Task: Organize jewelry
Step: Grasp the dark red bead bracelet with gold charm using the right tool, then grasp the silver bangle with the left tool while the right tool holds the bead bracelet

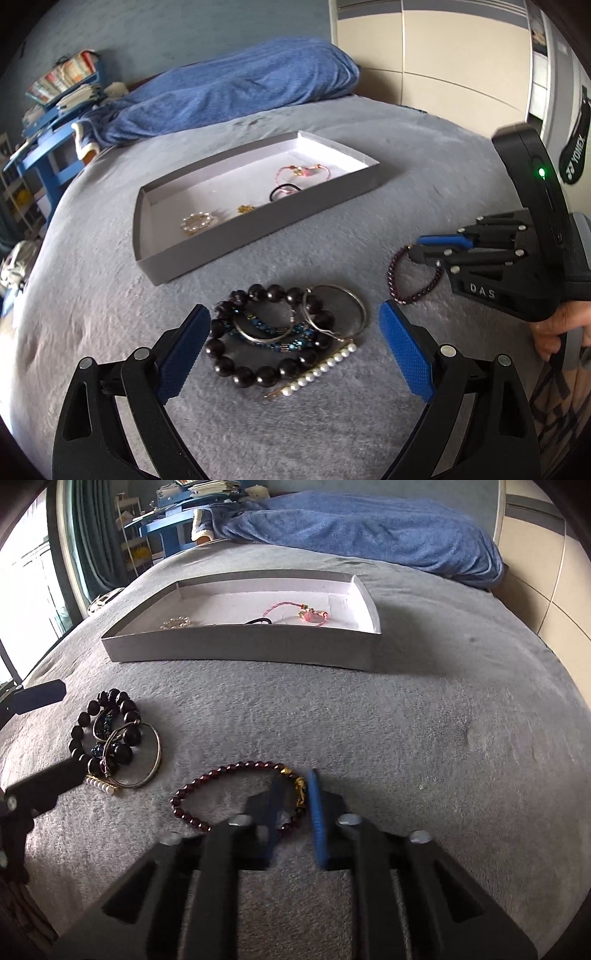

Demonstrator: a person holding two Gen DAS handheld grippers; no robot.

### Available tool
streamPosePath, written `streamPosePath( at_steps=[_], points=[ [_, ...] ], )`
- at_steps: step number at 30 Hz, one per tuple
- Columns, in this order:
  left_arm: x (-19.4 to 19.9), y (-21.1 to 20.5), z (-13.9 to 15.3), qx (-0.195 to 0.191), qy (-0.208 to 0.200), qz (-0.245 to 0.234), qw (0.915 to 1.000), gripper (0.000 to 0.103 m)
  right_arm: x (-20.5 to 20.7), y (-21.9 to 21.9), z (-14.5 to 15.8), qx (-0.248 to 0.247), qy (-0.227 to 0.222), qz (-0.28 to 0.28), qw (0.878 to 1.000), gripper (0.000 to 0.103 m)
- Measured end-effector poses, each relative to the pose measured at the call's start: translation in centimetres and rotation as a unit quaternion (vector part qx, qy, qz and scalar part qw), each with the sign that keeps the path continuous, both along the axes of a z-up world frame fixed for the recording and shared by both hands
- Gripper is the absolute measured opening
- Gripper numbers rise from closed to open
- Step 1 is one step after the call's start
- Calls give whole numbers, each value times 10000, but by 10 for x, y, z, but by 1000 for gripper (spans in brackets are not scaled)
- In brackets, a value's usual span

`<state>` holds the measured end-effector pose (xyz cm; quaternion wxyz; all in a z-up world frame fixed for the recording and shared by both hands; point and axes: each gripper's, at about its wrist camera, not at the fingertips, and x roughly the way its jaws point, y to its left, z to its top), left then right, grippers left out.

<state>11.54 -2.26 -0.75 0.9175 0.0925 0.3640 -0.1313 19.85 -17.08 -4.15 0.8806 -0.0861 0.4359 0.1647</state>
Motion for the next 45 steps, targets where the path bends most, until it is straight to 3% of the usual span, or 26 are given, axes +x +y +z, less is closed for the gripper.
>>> streamPosePath(
  at_steps=[8,15,20,27,29,38,45],
  points=[
    [-5,-23,-5,302,-176,-280,9990,92,7,-15,5,246,-86,-338,9991,6],
    [8,-34,-14,559,-1,-308,9980,90,14,-26,8,441,-25,-505,9977,6],
    [19,-38,-26,739,283,-202,9967,62,15,-26,6,479,16,-509,9976,6],
    [21,-41,-30,844,342,-256,9955,58,14,-25,5,518,56,-508,9974,6],
    [21,-41,-30,805,364,-296,9957,50,13,-25,5,516,54,-499,9974,7],
    [17,-22,-12,49,270,-203,9994,49,12,-28,10,707,-28,-528,9961,6],
    [18,-13,1,-212,131,-101,9996,49,9,-32,20,1073,-175,-516,9927,6]
  ],
)
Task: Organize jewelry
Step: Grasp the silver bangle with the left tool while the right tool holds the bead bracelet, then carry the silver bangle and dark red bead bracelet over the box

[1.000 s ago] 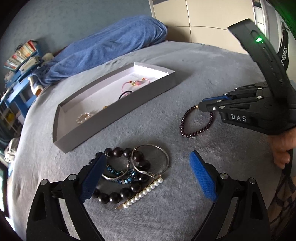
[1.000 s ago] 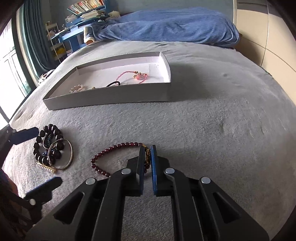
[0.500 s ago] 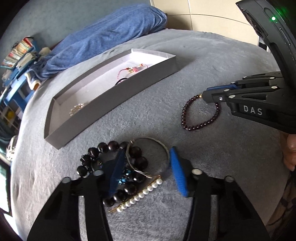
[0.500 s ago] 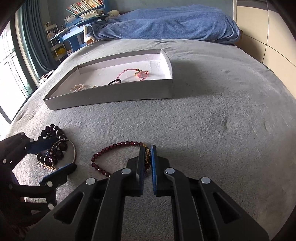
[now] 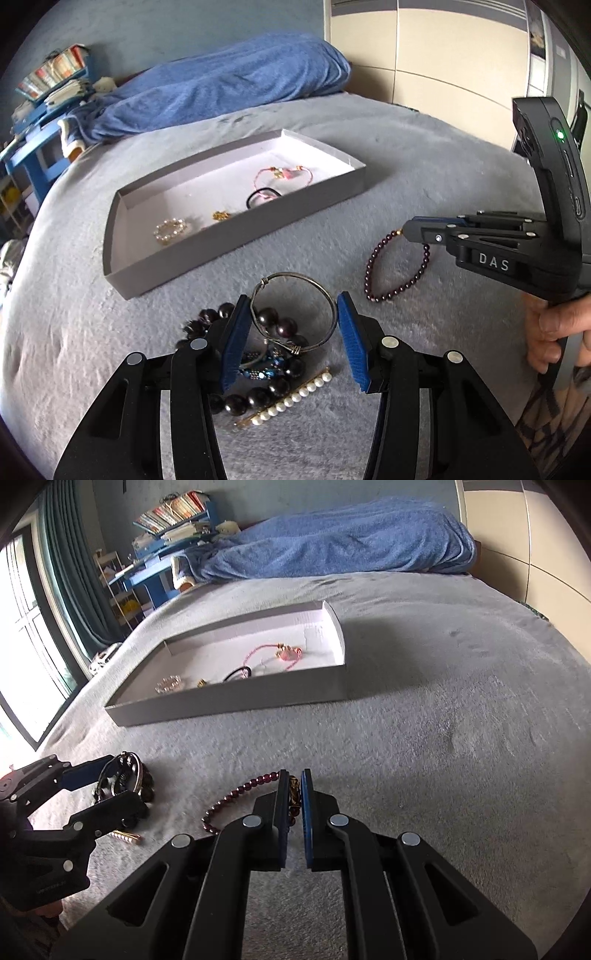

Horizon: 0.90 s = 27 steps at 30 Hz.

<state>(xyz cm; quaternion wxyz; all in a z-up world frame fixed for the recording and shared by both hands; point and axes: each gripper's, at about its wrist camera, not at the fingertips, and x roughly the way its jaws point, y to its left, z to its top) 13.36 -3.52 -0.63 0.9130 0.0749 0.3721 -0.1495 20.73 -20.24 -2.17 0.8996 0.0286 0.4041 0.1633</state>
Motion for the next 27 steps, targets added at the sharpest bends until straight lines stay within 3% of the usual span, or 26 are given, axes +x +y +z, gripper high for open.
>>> streamPosePath(
  at_steps=[9,27],
  points=[
    [7,19,14,-279,-85,151,9995,49,-5,-7,19,703,-291,98,9971,6],
    [48,62,44,-512,-322,445,9972,49,10,8,66,897,-808,320,9922,6]
  ],
)
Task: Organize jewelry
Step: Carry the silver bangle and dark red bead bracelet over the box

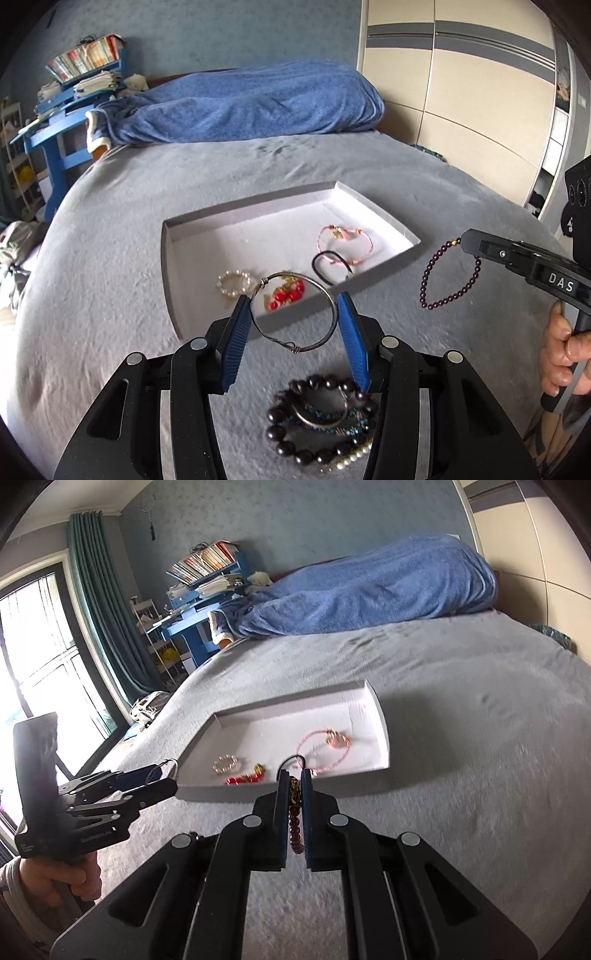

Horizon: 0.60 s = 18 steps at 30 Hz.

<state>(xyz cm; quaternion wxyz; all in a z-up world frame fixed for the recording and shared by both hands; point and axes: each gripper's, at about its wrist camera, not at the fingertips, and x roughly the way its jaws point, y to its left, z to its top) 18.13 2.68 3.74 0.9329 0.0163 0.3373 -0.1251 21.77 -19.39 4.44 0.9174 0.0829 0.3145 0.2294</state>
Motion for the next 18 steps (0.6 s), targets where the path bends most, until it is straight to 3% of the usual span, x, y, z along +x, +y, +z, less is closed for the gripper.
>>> streamPosePath(
  at_steps=[18],
  points=[
    [50,22,0,-267,102,127,9995,49,47,34,48,52,-570,335,9978,6]
  ],
)
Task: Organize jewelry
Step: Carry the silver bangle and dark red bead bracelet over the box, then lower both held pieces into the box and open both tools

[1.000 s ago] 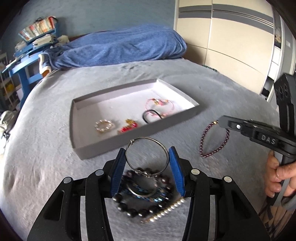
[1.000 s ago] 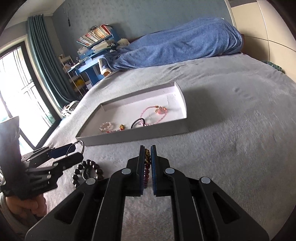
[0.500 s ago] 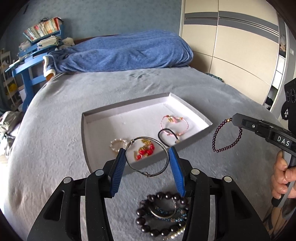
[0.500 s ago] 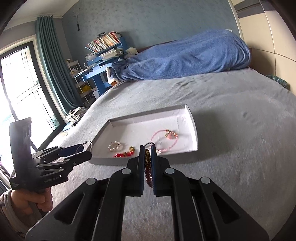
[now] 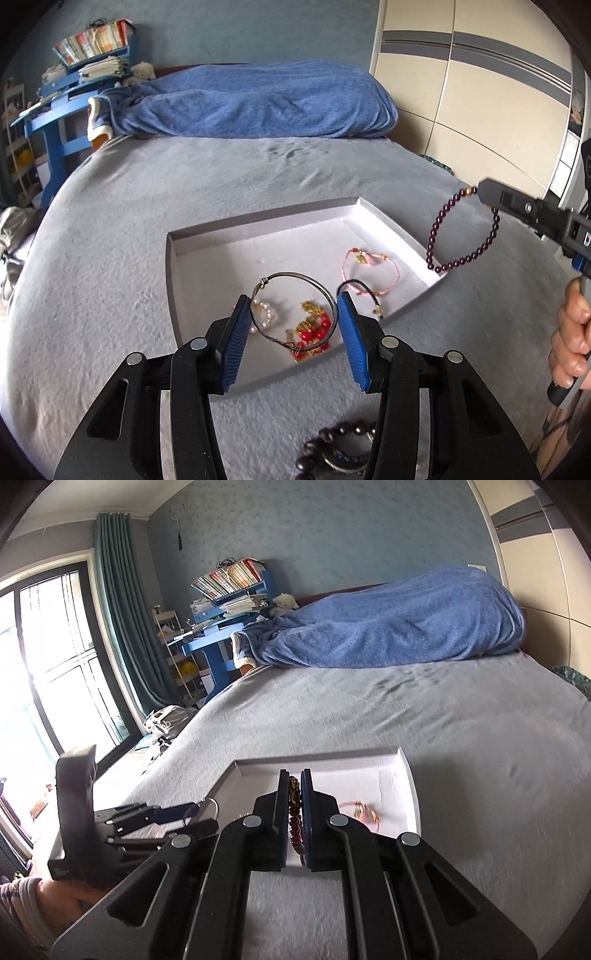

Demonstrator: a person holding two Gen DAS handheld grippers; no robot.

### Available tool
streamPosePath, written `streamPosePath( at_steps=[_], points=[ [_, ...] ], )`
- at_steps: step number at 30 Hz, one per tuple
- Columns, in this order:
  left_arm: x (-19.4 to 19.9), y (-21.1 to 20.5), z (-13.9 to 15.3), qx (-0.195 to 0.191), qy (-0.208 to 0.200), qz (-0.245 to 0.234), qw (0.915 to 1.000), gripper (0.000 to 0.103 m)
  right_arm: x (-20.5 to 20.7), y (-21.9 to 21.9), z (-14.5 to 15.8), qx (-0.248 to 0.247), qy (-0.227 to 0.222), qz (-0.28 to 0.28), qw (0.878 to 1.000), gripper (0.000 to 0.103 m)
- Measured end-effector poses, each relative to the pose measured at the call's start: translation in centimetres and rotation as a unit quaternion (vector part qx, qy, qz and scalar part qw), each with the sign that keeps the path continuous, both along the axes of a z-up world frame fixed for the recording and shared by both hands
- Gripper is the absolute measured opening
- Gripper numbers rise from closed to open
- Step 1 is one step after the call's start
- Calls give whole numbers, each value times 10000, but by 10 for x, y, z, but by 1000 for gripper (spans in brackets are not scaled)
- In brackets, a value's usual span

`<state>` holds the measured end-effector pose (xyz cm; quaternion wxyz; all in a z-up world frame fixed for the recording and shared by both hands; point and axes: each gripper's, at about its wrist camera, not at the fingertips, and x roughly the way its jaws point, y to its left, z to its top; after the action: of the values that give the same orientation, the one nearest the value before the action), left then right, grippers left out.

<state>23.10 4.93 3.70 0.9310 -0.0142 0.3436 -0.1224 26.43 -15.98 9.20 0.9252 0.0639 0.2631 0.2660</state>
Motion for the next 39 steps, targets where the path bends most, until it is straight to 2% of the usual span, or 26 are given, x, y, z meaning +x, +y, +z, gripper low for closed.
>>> streamPosePath(
  at_steps=[13,21,26,34,39],
  points=[
    [43,9,-12,61,132,66,9999,49,43,28,-9,-25,162,180,9997,6],
    [78,17,-30,179,385,173,9989,49,83,54,-39,-188,606,275,9976,6],
    [97,25,-44,250,681,247,9971,49,102,69,-60,-400,827,288,9954,6],
    [115,34,-61,207,1225,346,9917,49,116,64,-84,-586,1113,107,9920,6],
    [115,29,-65,571,1285,289,9896,50,122,58,-97,-674,1347,-17,9886,6]
  ],
)
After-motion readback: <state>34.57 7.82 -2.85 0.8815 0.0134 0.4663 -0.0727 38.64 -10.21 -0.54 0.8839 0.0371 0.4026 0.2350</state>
